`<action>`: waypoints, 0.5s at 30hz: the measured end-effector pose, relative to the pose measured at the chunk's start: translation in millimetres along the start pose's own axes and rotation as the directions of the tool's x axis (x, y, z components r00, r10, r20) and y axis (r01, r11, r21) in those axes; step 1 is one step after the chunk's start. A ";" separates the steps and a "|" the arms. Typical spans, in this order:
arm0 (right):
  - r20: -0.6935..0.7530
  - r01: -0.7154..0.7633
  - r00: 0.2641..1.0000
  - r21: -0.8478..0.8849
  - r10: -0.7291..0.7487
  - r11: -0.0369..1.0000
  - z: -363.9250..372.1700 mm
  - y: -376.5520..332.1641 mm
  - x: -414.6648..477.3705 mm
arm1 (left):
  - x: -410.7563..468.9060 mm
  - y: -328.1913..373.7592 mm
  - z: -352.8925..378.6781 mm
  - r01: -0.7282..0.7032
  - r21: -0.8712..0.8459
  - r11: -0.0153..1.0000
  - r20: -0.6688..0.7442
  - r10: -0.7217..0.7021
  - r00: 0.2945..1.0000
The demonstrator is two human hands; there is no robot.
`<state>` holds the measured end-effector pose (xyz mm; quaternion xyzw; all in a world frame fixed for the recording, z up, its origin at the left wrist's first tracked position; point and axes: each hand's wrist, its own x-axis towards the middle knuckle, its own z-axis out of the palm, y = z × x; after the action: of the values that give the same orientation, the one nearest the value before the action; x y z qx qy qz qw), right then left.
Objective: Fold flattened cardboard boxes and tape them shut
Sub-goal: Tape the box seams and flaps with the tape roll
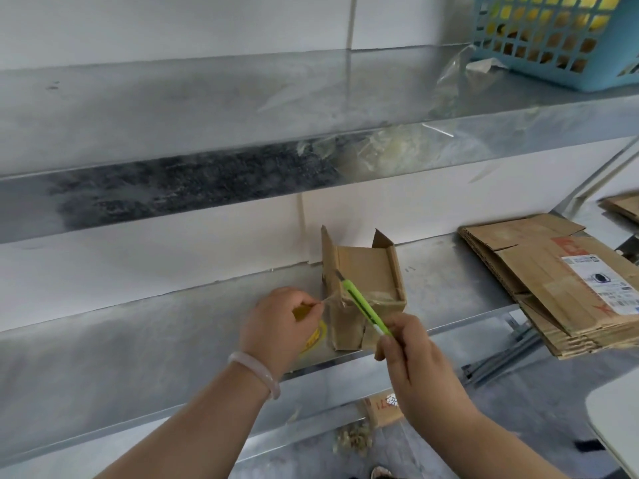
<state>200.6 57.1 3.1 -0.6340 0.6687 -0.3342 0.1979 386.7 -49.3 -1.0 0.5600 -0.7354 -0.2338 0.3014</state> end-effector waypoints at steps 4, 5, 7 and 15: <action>0.011 0.059 0.998 -0.058 -0.059 0.997 10.5 2.4 16.4 | -6.0 1.2 5.4 -0.001 -0.024 1.000 0.031 0.002 1.000; 0.005 0.067 0.998 -0.068 -0.067 0.995 10.4 4.5 21.6 | -7.9 1.3 6.3 0.000 -0.029 1.000 0.036 0.001 0.999; -0.006 0.076 0.997 -0.113 -0.077 0.991 6.6 7.8 31.9 | -10.8 2.8 7.7 -0.001 -0.046 0.999 0.026 0.002 1.000; 0.109 0.209 0.976 -0.228 -0.188 0.951 -9.6 3.6 3.8 | -14.6 16.8 14.0 0.027 -0.013 1.000 0.042 -0.027 0.999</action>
<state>191.0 55.1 7.9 -0.7310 0.6276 -0.2421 0.1143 368.1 -30.6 -2.1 0.5630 -0.7323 -0.2544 0.2867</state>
